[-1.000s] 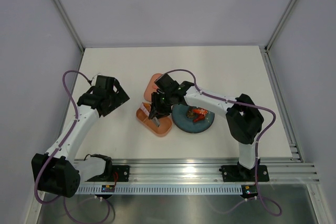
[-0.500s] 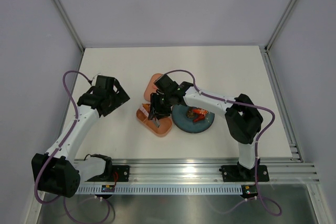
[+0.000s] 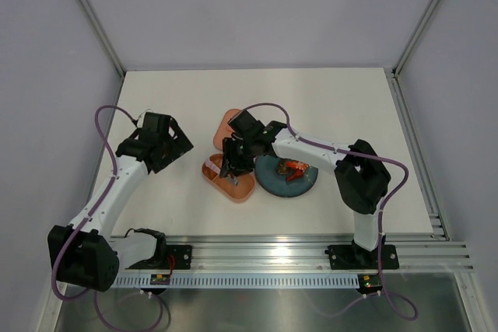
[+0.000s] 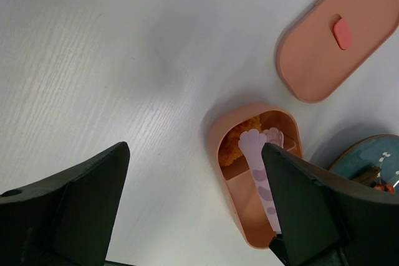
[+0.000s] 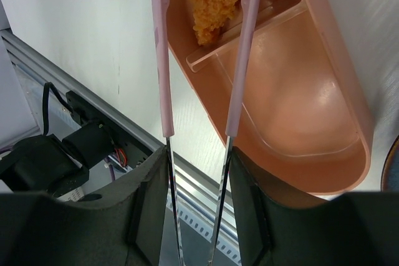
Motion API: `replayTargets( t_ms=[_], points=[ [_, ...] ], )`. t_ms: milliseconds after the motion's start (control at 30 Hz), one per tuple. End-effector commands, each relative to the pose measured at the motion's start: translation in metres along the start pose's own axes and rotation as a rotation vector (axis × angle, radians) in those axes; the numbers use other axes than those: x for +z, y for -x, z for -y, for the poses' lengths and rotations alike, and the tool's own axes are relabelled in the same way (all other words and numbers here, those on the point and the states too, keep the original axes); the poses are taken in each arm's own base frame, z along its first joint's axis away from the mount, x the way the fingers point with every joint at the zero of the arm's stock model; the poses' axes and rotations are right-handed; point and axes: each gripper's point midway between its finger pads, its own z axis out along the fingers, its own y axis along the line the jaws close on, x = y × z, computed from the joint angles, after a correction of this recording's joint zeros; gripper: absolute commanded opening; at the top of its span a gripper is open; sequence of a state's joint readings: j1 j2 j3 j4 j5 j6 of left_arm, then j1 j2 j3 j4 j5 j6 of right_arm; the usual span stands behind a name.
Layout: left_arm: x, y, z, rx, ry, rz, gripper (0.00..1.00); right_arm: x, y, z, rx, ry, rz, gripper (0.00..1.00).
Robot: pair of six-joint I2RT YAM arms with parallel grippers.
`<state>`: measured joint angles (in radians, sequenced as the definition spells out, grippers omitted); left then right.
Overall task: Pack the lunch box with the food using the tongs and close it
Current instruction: Place the fake food in the packing box, then pick up the fake food from the plate.
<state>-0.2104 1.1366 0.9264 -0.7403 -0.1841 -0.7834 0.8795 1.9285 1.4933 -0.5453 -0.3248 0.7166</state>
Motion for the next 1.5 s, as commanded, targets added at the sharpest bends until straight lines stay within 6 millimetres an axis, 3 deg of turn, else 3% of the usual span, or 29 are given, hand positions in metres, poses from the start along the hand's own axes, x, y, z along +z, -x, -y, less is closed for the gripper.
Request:
replayTargets(
  t_ms=[0,333,467,600,633,667,733,767,833,933,1100,1300,1467],
  points=[
    [0.004,0.003,0.007,-0.009,-0.028,0.009,0.91,-0.029,0.013,-0.028,-0.073,0.046,0.089,0.48],
    [0.012,-0.002,0.014,-0.009,-0.052,-0.026,0.91,-0.064,0.030,-0.017,-0.121,-0.068,0.208,0.48],
    [0.019,-0.010,0.020,-0.007,-0.077,-0.065,0.91,-0.080,0.034,-0.005,-0.110,-0.117,0.254,0.37],
    [0.023,-0.015,0.026,0.000,-0.098,-0.099,0.90,-0.103,0.034,0.034,-0.023,-0.177,0.289,0.26],
    [0.025,-0.016,0.027,0.003,-0.100,-0.105,0.90,-0.118,0.034,0.038,-0.006,-0.174,0.319,0.24],
    [0.025,-0.016,0.027,0.006,-0.101,-0.106,0.90,-0.122,0.032,0.062,0.038,-0.213,0.318,0.20],
    [0.026,-0.016,0.028,0.008,-0.107,-0.107,0.90,-0.144,0.030,0.077,0.070,-0.231,0.361,0.18],
    [0.026,-0.016,0.028,0.009,-0.106,-0.108,0.90,-0.151,0.029,0.093,0.103,-0.262,0.361,0.08],
    [0.026,-0.016,0.029,0.013,-0.104,-0.112,0.90,-0.164,0.019,0.114,0.134,-0.317,0.366,0.04],
    [0.027,-0.015,0.029,0.016,-0.099,-0.111,0.90,-0.178,0.002,0.138,0.167,-0.396,0.357,0.04],
    [0.028,-0.014,0.029,0.015,-0.099,-0.109,0.90,-0.178,-0.026,0.164,0.234,-0.460,0.311,0.08],
    [0.028,-0.013,0.030,0.025,-0.097,-0.108,0.90,-0.172,-0.055,0.167,0.316,-0.424,0.263,0.22],
    [0.030,-0.011,0.032,0.028,-0.097,-0.110,0.90,-0.167,-0.064,0.165,0.336,-0.384,0.243,0.32]
  ],
)
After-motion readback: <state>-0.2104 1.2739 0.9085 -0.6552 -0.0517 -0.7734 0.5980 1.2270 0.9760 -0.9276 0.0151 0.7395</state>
